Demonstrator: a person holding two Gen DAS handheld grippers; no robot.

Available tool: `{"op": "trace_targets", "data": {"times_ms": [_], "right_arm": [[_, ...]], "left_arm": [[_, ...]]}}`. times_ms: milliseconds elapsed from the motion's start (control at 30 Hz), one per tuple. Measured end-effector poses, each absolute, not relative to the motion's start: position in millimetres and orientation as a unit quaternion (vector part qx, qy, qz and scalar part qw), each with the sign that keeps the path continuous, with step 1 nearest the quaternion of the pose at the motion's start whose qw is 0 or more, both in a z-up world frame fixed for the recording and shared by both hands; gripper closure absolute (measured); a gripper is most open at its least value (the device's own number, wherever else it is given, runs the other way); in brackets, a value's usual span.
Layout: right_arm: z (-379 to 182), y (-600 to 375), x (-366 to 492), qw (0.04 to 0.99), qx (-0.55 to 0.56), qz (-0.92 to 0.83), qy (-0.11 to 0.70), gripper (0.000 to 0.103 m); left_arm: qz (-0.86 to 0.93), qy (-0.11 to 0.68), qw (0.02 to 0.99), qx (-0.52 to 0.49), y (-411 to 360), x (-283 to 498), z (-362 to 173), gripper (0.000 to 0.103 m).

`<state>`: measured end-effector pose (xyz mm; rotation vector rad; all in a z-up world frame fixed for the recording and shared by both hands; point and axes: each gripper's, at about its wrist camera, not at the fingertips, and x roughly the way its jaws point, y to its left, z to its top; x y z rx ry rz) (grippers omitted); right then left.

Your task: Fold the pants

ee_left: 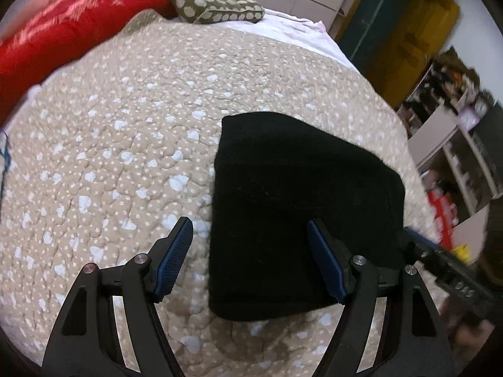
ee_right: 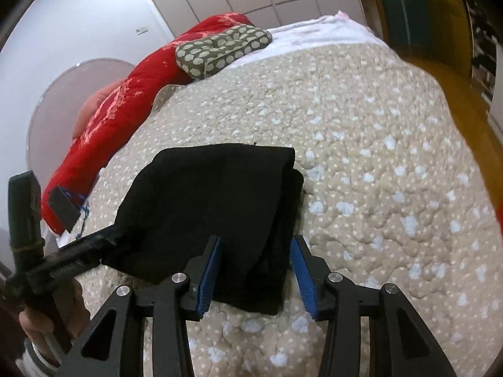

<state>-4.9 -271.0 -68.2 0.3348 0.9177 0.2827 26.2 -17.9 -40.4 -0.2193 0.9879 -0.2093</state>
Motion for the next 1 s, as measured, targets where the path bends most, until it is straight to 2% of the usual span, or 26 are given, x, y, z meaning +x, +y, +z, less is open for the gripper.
{"op": "trace_targets", "data": {"times_ms": [167, 267, 400, 500, 600, 733, 800, 867, 1000], "right_arm": [[-78.4, -278.4, 7.7, 0.860, 0.211, 0.146, 0.441, 0.052], [-83.3, -280.0, 14.6, 0.857, 0.218, 0.151, 0.442, 0.049], [-89.3, -282.1, 25.2, 0.854, 0.231, 0.156, 0.440, 0.043], [-95.9, -283.6, 32.1, 0.850, 0.248, 0.163, 0.435, 0.042], [-100.3, -280.8, 37.4, 0.850, 0.256, 0.178, 0.424, 0.042], [-95.0, -275.0, 36.9, 0.861, 0.243, 0.176, 0.410, 0.055], [-86.5, -273.4, 33.9, 0.866, 0.234, 0.176, 0.405, 0.061], [-78.1, -274.4, 33.2, 0.869, 0.231, 0.182, 0.398, 0.064], [-57.1, -269.7, 43.5, 0.876, 0.224, 0.194, 0.380, 0.065]], "left_arm": [[-0.106, 0.484, 0.858, -0.139, -6.7, 37.4, -44.3, 0.028], [-0.108, 0.481, 0.855, -0.162, -2.7, 42.5, -45.8, 0.019], [-0.114, 0.499, 0.846, -0.151, -11.9, 50.8, -58.1, 0.018], [-0.120, 0.500, 0.844, -0.152, -19.4, 54.9, -64.7, 0.008], [-0.127, 0.494, 0.848, -0.145, -27.7, 57.4, -65.8, 0.008], [-0.136, 0.483, 0.855, -0.130, -36.5, 53.5, -56.0, 0.032], [-0.138, 0.476, 0.861, -0.118, -39.7, 53.8, -48.3, 0.038], [-0.141, 0.470, 0.864, -0.114, -39.3, 55.7, -41.0, 0.038], [-0.137, 0.451, 0.874, -0.118, -31.6, 67.7, -24.0, 0.038]]}}
